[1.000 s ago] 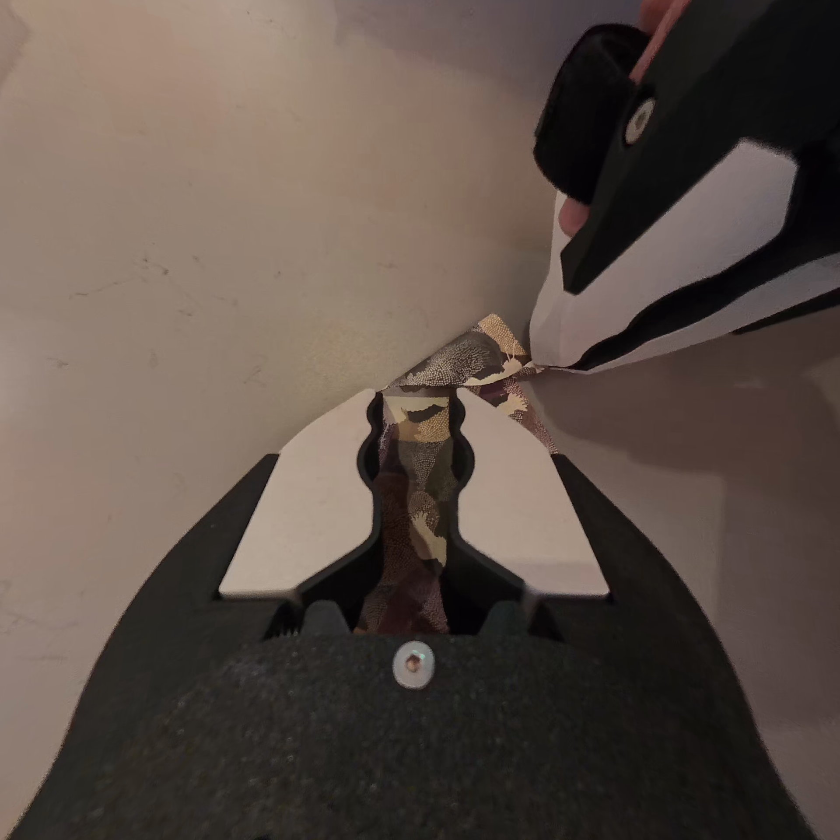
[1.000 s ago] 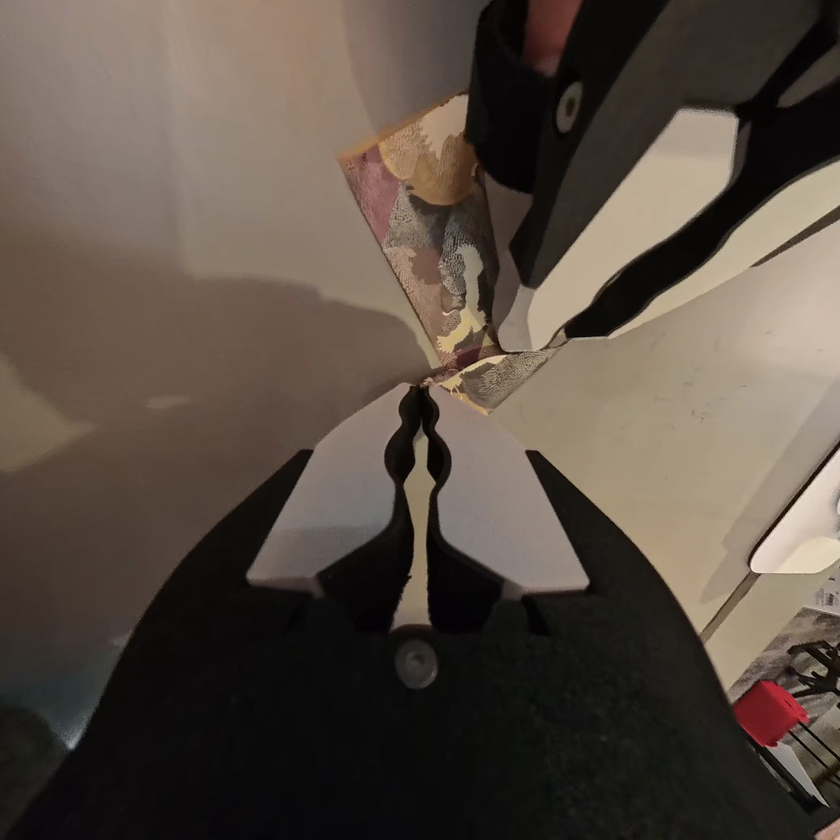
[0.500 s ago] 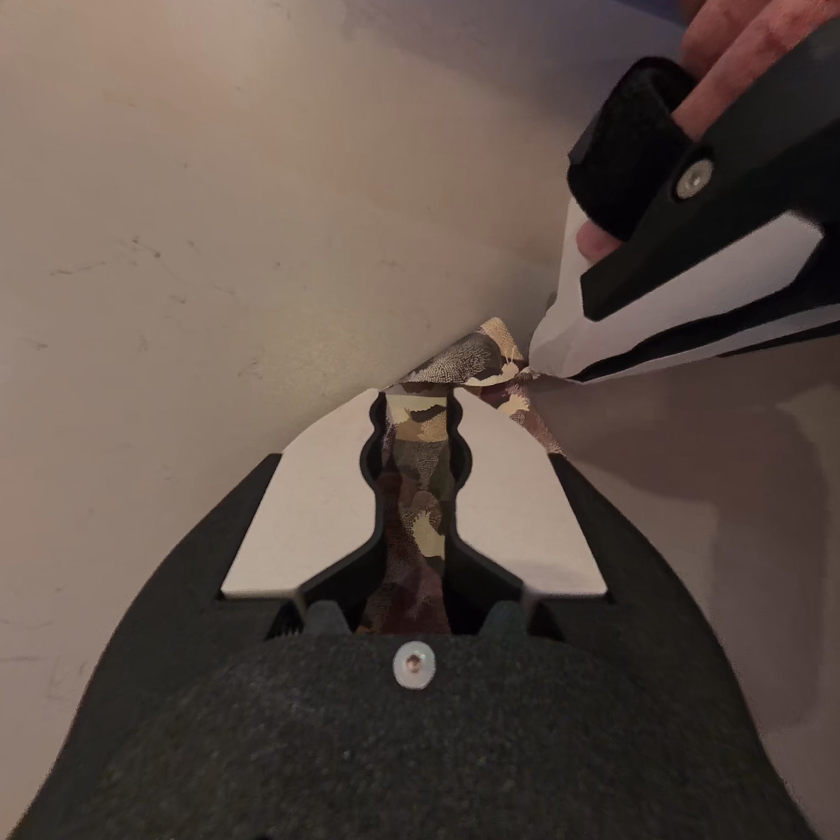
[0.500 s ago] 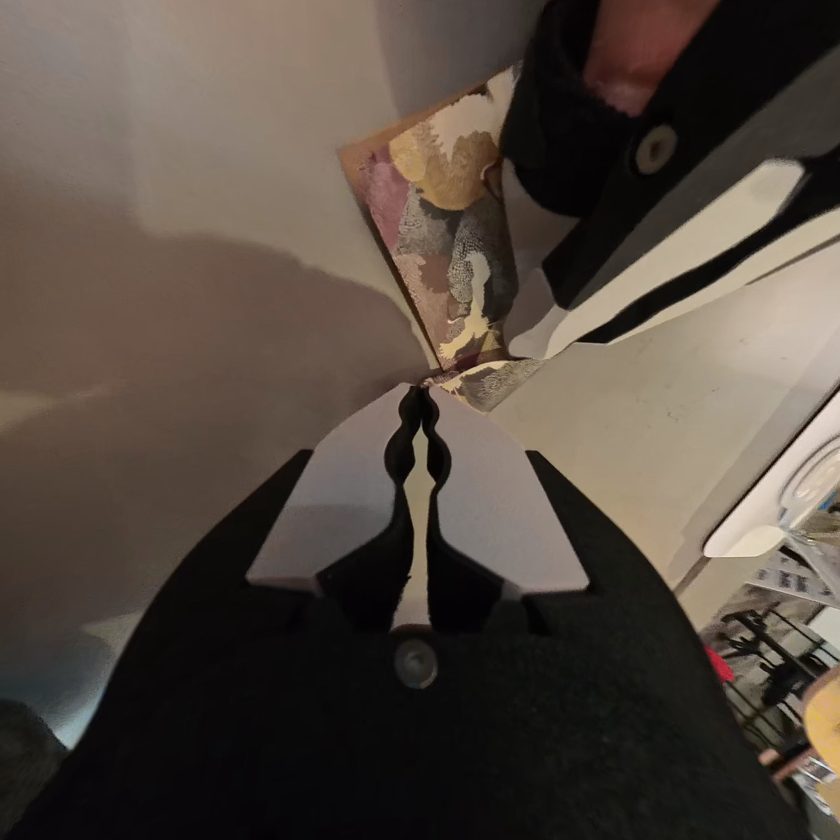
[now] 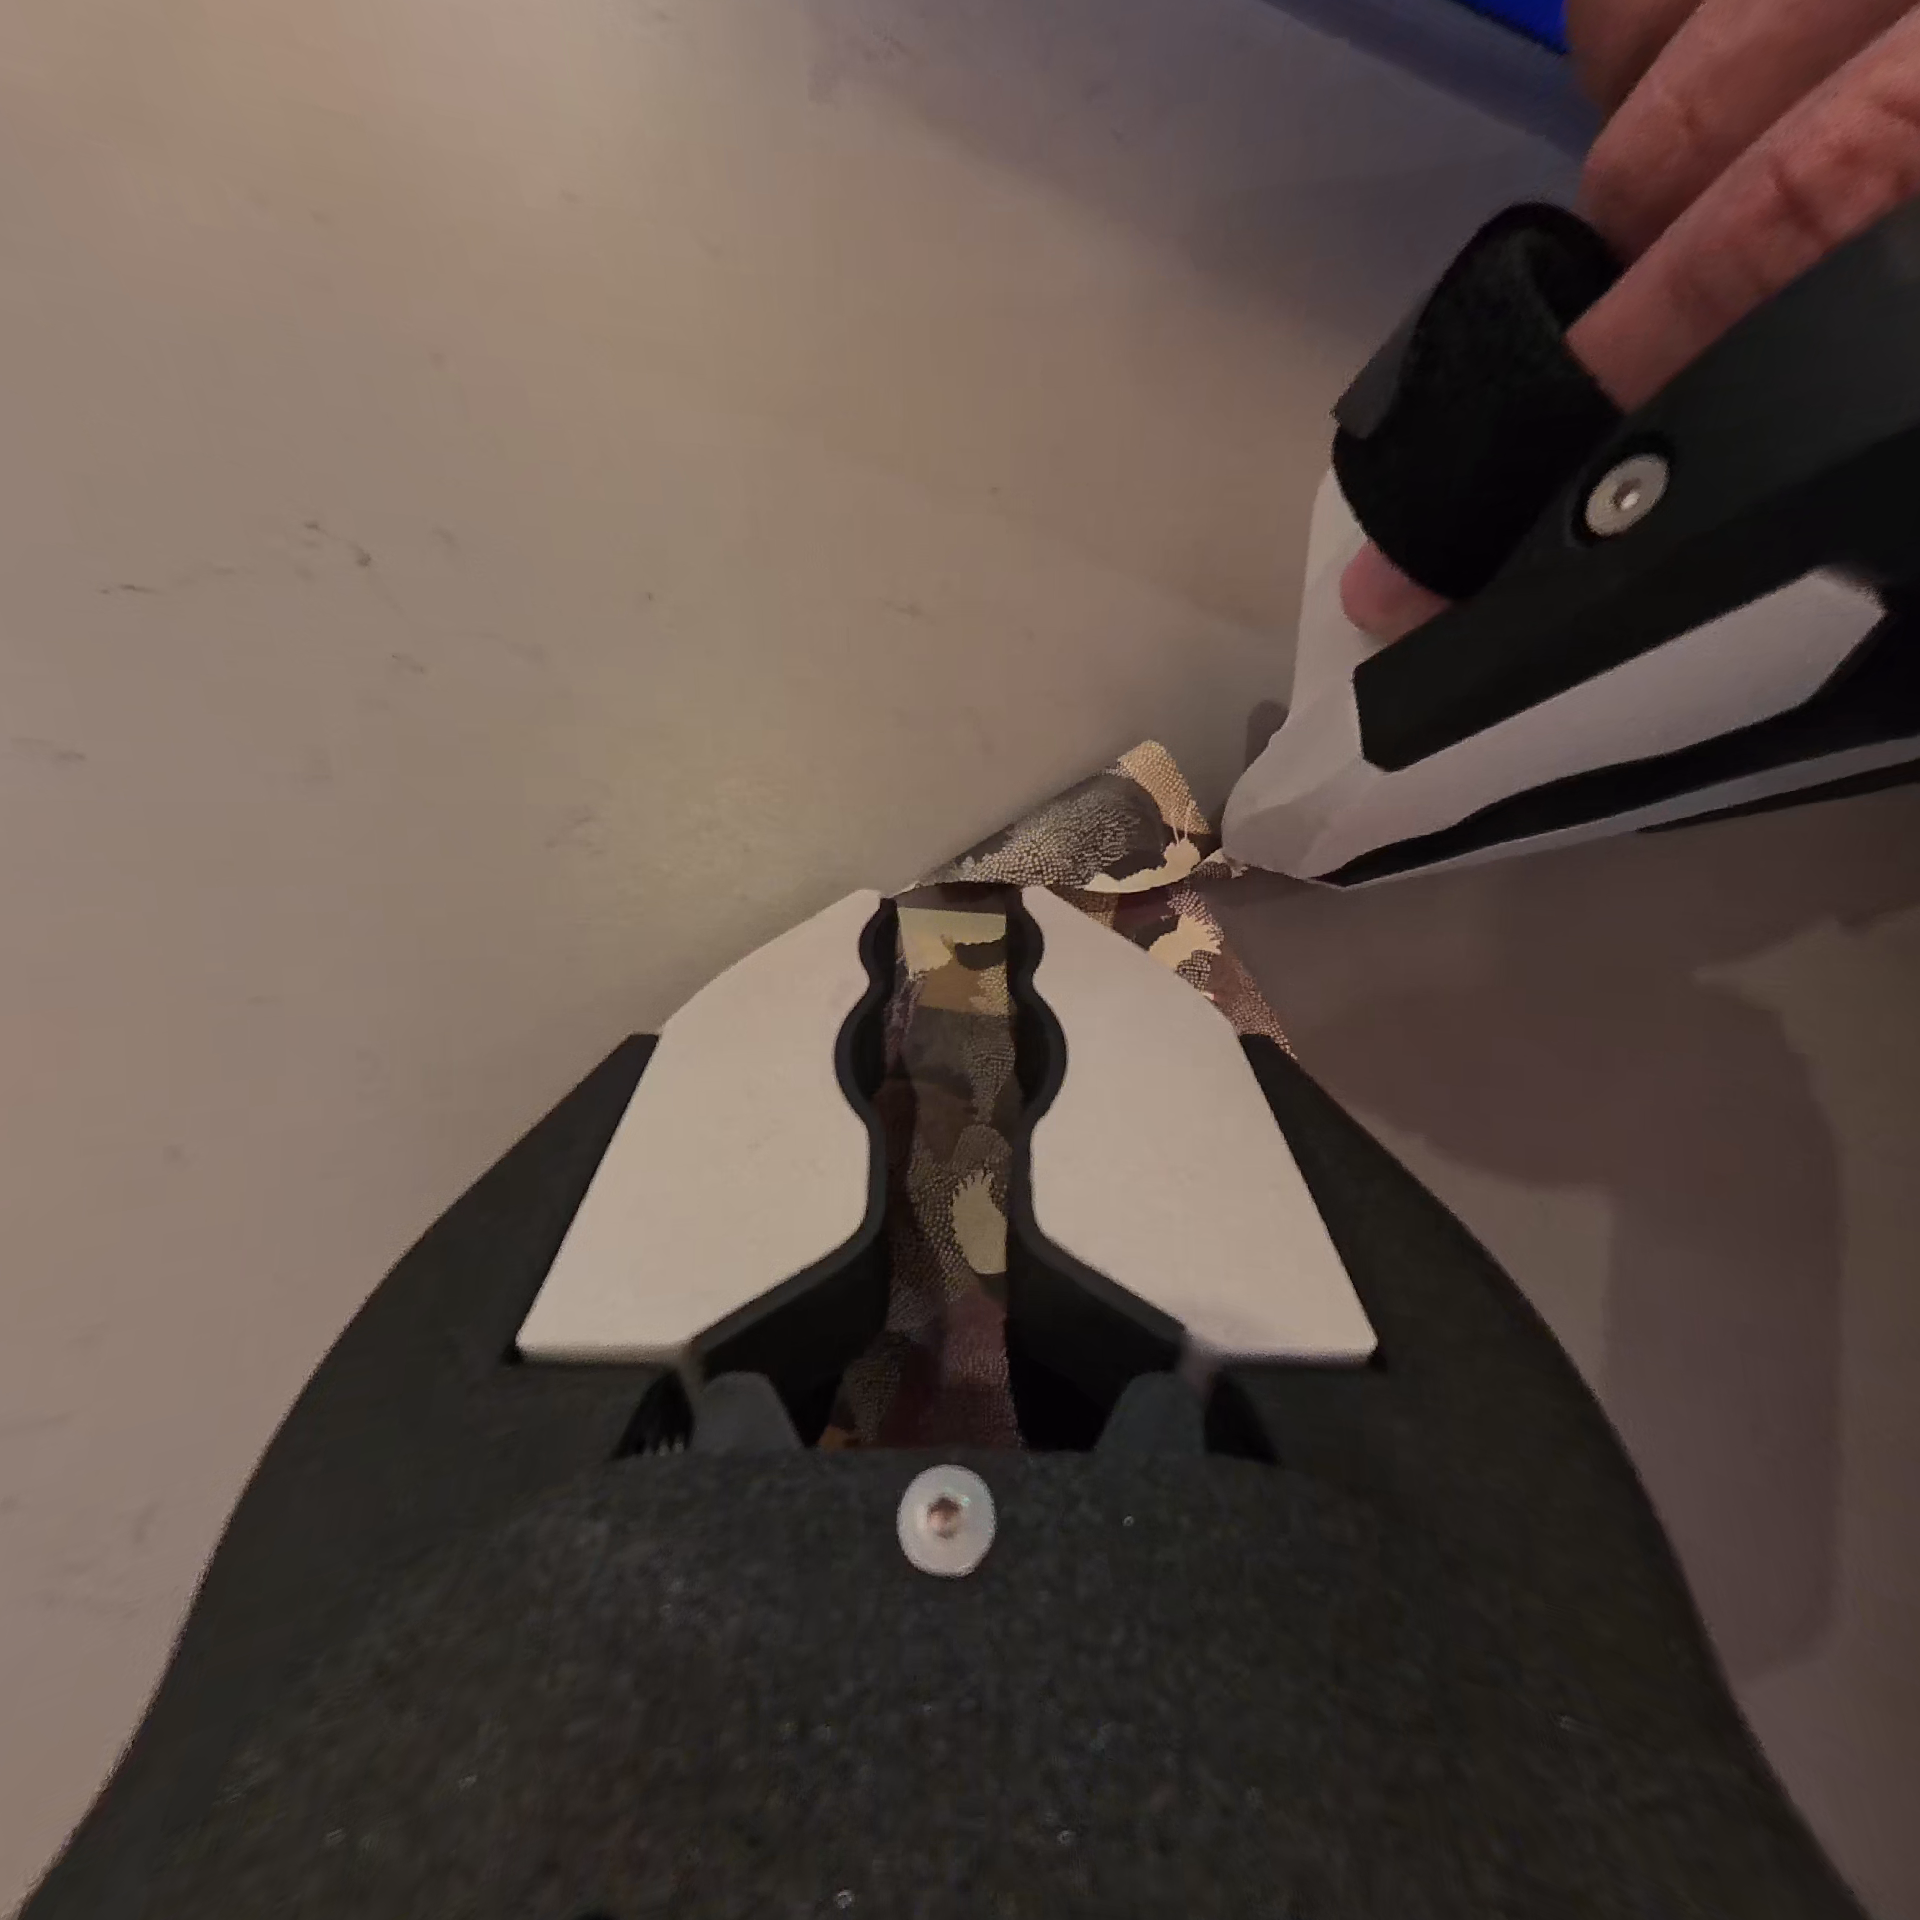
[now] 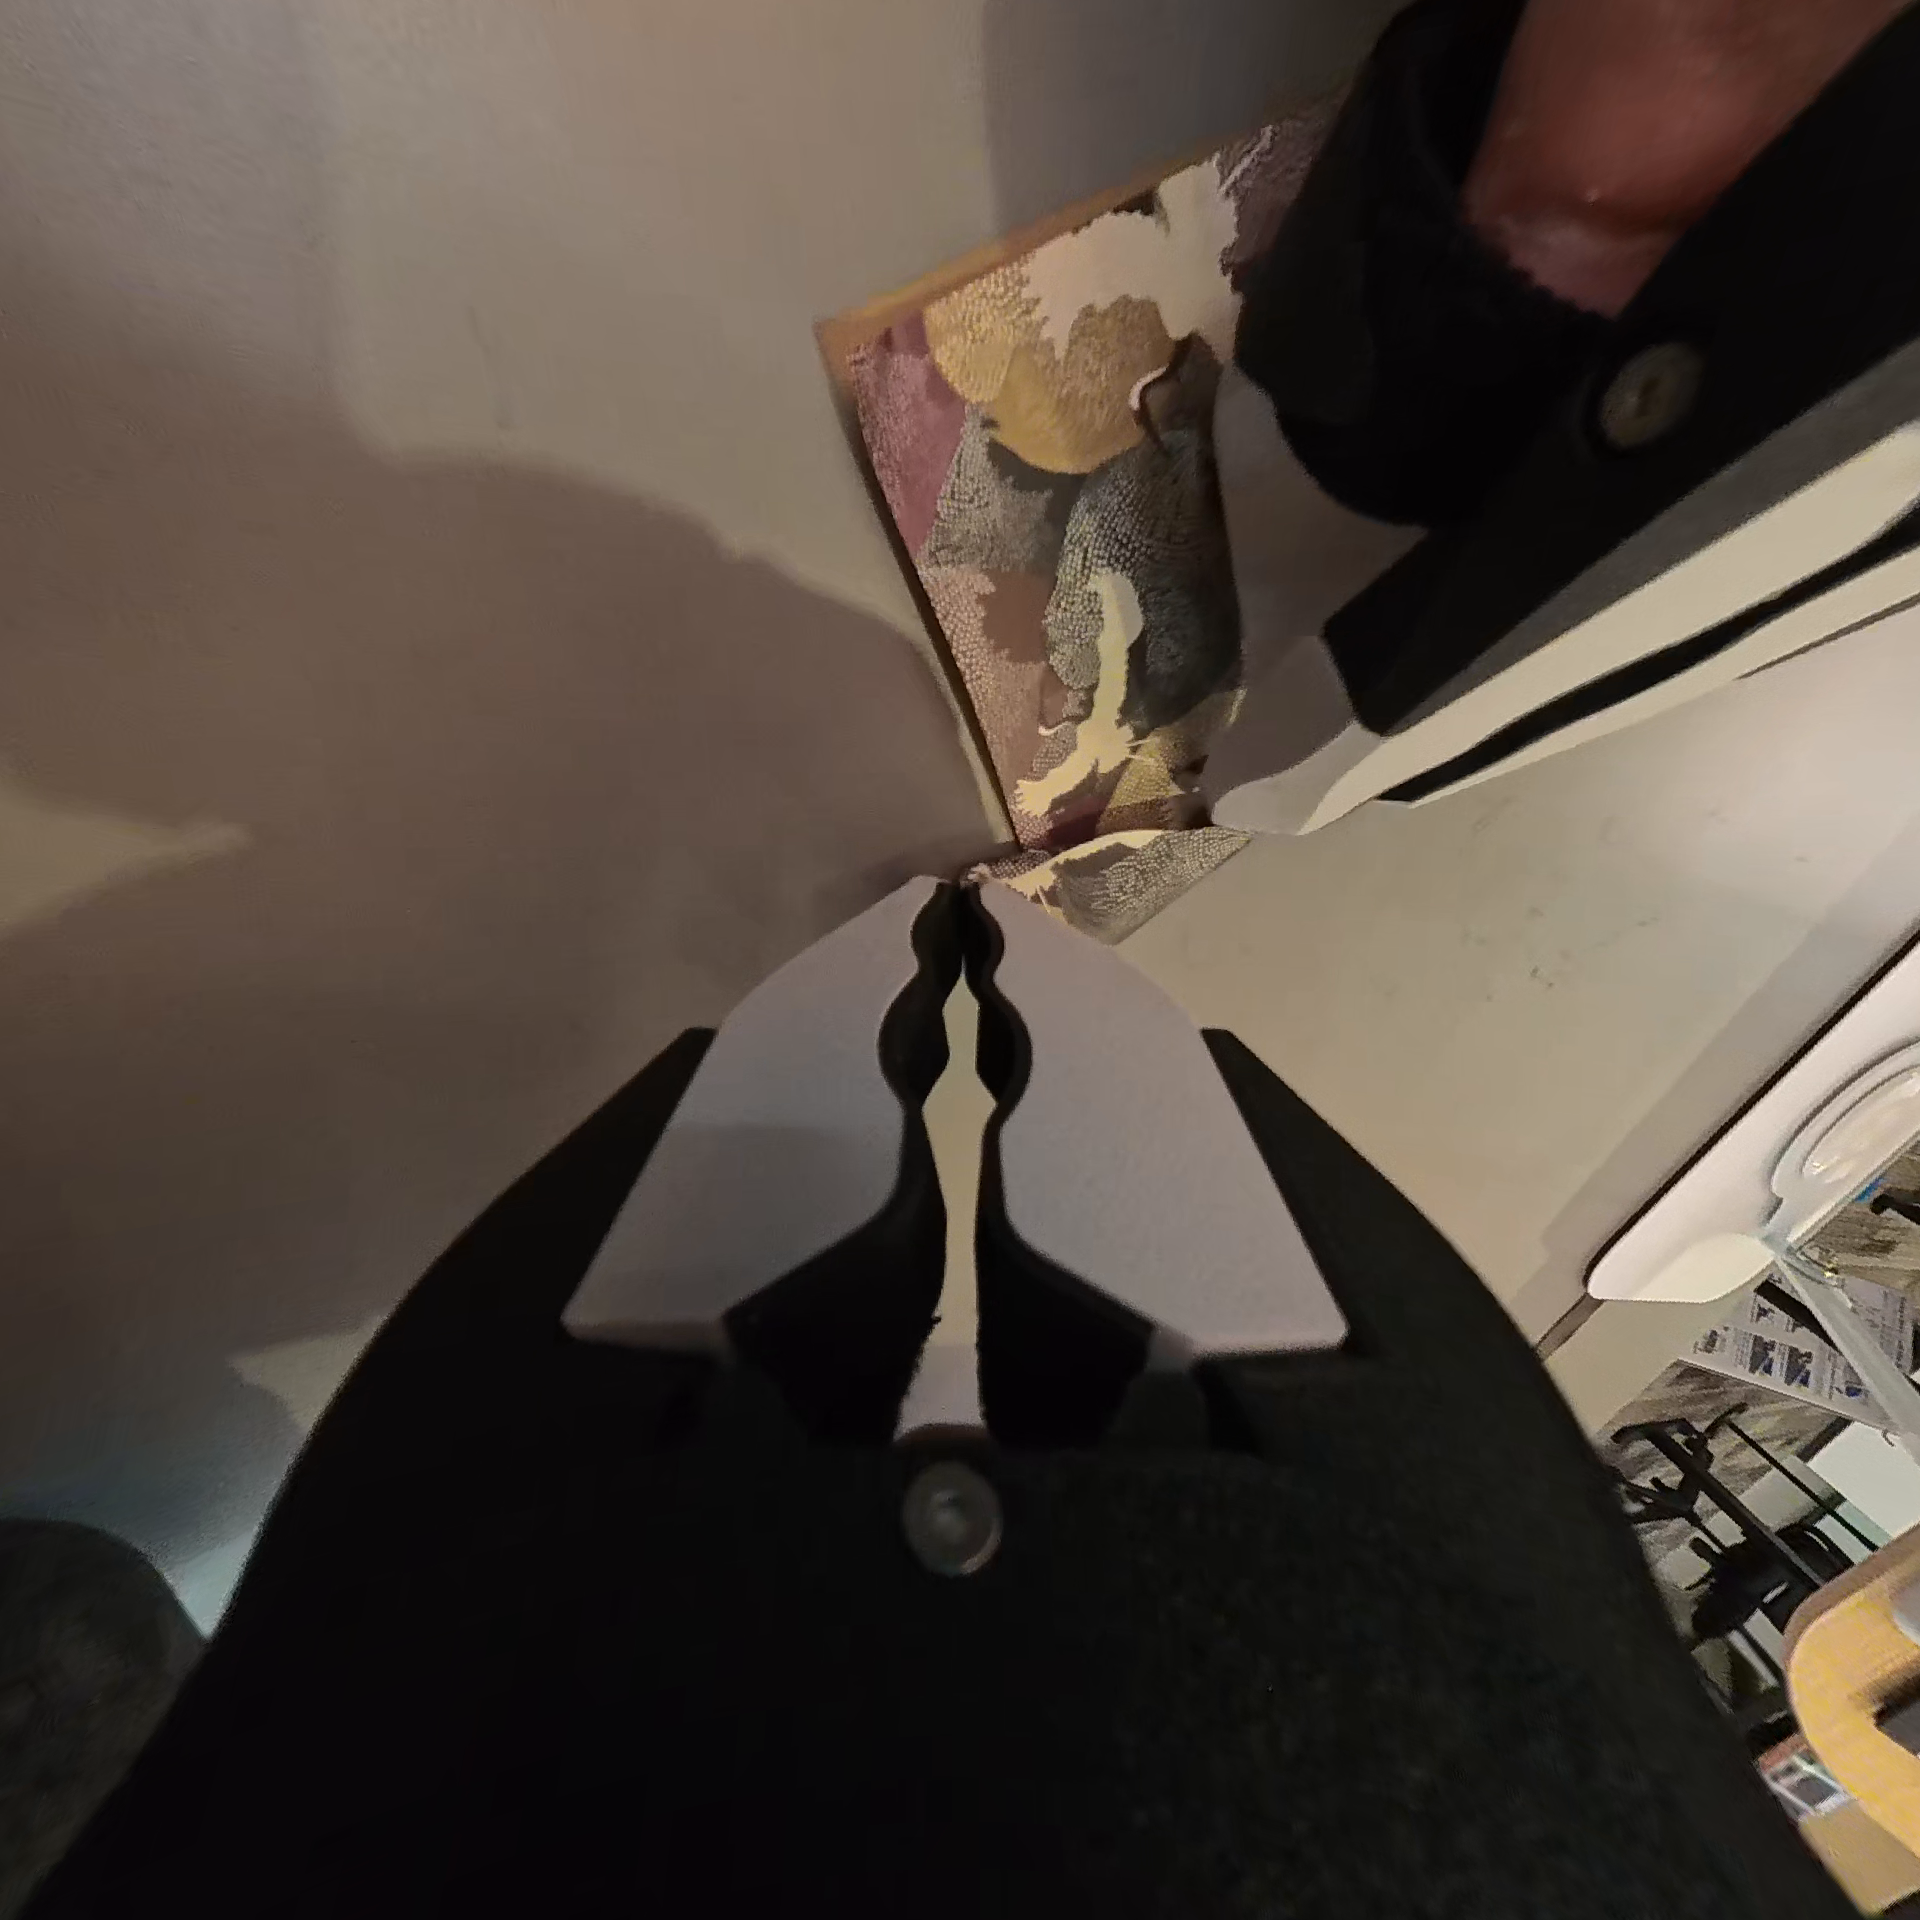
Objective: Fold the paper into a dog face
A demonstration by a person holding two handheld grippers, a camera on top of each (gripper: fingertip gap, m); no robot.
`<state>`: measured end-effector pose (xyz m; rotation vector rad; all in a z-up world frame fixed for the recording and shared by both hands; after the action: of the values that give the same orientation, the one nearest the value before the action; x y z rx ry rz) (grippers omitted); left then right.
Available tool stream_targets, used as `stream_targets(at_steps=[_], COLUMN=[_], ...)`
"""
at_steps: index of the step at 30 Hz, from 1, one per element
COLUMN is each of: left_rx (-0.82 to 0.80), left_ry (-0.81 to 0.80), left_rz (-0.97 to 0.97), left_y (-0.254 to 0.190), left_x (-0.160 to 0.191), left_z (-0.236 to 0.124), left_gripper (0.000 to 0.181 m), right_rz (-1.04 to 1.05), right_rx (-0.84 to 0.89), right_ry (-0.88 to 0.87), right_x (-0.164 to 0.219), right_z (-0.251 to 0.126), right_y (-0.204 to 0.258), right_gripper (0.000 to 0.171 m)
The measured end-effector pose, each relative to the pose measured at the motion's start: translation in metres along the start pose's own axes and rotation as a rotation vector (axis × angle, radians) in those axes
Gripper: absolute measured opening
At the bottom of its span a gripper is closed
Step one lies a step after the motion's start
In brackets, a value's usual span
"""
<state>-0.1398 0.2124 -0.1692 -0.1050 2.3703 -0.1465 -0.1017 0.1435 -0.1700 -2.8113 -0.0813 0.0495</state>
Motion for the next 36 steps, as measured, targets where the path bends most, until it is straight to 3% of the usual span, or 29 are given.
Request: stream_targets(at_steps=[13, 19, 23, 36], left_rx=[0.04, 0.049, 0.052, 0.025], left_ry=[-0.027, -0.134, -0.07, 0.04], left_rz=[-0.097, -0.192, -0.15, -0.059], left_y=[0.009, 0.014, 0.004, -0.005], left_x=[-0.002, -0.031, -0.031, -0.012], left_z=[-0.011, -0.022, -0.007, 0.007], left_gripper=[0.026, 0.011, 0.0, 0.0], right_rz=[0.014, 0.006, 0.007, 0.027], right_rx=[0.01, 0.016, 0.016, 0.017], right_ry=[0.001, 0.005, 0.008, 0.009], right_x=[0.0, 0.0, 0.0, 0.0], right_z=[0.0, 0.0, 0.0, 0.0], right_y=[0.0, 0.0, -0.001, -0.002], right_gripper=[0.0, 0.0, 0.0, 0.0])
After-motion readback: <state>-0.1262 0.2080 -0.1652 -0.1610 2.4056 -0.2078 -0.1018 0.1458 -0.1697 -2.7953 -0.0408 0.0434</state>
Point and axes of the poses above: each gripper's, where its closed fingertips meet, z out along the fingers, x out of its underside, y = z × x across the jaws, the point moved 3 cm from there along -z, back along the fingers
